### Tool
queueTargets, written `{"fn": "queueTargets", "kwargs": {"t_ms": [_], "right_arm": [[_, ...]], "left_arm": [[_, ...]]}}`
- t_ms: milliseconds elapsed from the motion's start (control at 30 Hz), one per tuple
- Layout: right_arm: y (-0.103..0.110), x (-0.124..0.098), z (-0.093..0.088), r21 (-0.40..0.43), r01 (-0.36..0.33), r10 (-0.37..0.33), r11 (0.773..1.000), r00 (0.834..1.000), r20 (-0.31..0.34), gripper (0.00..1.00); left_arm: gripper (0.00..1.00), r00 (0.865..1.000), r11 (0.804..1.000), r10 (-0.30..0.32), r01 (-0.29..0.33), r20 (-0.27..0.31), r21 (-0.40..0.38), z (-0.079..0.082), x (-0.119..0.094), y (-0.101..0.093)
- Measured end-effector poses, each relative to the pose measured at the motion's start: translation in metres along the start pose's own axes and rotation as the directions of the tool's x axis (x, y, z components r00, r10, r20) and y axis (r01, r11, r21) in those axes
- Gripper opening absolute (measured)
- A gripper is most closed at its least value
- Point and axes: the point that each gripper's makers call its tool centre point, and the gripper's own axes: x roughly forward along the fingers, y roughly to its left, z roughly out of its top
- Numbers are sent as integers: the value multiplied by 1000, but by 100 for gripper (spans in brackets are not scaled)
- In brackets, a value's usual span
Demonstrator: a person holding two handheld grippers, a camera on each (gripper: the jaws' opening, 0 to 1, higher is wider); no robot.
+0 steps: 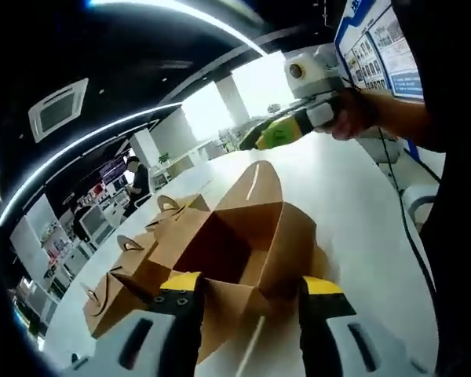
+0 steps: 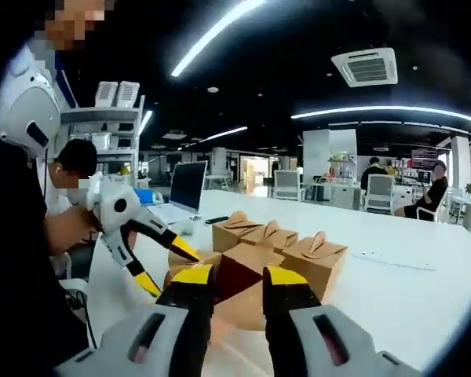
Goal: Pick up one paper box from the group, open the paper box, and remove the item inside
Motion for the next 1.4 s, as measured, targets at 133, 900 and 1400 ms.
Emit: {"fn": "queueTargets", "kwargs": {"t_ms": [133,900,1400], "right_arm": [[3,0,-6,7,3,-3,1000,1000,-14,25],[-3,-22,3,-3,24,-24,1000,999,43,25],[5,6,8,-194,-106,87,975,990,-108,25]], "left_arm": [[46,1000,995,-7,8,4,-96,4,-6,0],[44,919,872,314,-179,239,-456,16,-87,28],[44,923,871,318,-195,216,-451,24,-66,33]]}}
